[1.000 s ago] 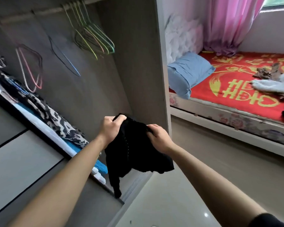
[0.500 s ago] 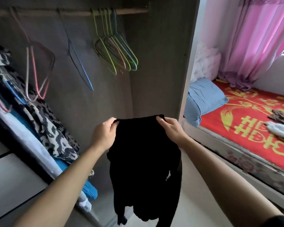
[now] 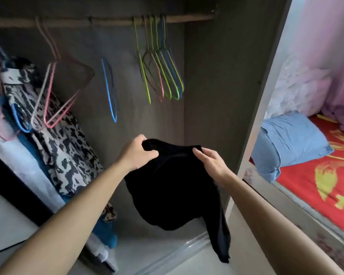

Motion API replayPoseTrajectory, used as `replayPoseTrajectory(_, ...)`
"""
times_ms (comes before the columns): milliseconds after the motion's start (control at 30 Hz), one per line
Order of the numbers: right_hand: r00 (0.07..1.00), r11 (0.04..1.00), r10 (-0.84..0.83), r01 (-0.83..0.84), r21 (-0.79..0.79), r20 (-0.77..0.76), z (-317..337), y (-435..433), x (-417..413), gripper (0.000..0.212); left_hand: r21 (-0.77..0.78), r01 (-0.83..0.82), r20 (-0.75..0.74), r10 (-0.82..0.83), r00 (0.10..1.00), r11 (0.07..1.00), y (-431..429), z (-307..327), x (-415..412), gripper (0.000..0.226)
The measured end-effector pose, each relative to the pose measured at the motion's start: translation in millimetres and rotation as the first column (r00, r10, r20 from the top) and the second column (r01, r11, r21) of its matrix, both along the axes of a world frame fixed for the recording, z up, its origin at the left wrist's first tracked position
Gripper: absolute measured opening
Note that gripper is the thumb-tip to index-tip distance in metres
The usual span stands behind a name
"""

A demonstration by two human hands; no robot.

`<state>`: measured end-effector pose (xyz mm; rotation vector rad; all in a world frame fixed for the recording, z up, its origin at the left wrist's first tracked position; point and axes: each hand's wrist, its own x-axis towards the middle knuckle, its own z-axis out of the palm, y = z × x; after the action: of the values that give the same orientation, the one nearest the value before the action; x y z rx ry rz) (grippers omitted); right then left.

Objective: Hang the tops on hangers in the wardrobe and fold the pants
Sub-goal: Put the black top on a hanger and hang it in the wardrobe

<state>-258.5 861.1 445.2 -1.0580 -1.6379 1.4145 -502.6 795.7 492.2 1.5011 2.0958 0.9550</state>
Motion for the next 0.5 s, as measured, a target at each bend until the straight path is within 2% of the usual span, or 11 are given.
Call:
replayPoseTrajectory(100, 0.99, 0.99, 0.135, -0.136, 0.024, 0.037, 7.8, 30.7, 11.1, 0.035, 0.052, -0.021, 0.047, 0.018, 0.999, 0.998, 17.1, 16.0, 19.4, 0.02)
replayPoseTrajectory(200, 0.935, 0.938, 0.347, -0.343, -0.055, 0.076, 11.6, 52.0, 14.7, 0.06, 0.124, -0.063, -0.011, 0.064, 0.998, 0.99, 29.4, 25.6, 41.5, 0.025)
replayPoseTrajectory(233, 0.912, 0.92, 0.391, -0.386, -0.063, 0.127, 12.6, 57.1, 12.4, 0.061, 0.146, -0.06, -0.03, 0.065, 0.997, 0.987, 32.4, 29.1, 48.8, 0.028)
replayPoseTrajectory(300, 0.868, 0.898, 0.418, -0.439, 0.023, 0.268, 11.9, 68.0, 3.3, 0.042, 0.186, -0.038, -0.086, 0.055, 0.995, 0.982, 38.3, 35.8, 62.0, 0.034)
replayPoseTrajectory(367, 0.87, 0.891, 0.337, -0.418, 0.178, 0.36, 13.6, 79.0, -6.3, 0.034, 0.214, -0.017, -0.158, 0.052, 0.986, 0.977, 41.9, 42.7, 72.0, 0.038)
replayPoseTrajectory(400, 0.899, 0.899, 0.276, -0.367, 0.24, 0.341, 14.8, 83.2, -10.1, 0.035, 0.212, -0.027, -0.176, 0.065, 0.982, 0.977, 42.0, 44.7, 74.9, 0.039)
replayPoseTrajectory(433, 0.945, 0.929, 0.213, -0.275, 0.247, 0.25, 17.2, 86.3, -12.7, 0.033, 0.202, -0.05, -0.181, 0.087, 0.98, 0.978, 40.5, 45.0, 75.8, 0.04)
replayPoseTrajectory(500, 0.997, 0.99, 0.069, -0.063, 0.123, -0.046, 22.4, 94.1, -14.7, 0.029, 0.178, -0.129, -0.184, 0.162, 0.97, 0.975, 35.2, 42.9, 72.0, 0.042)
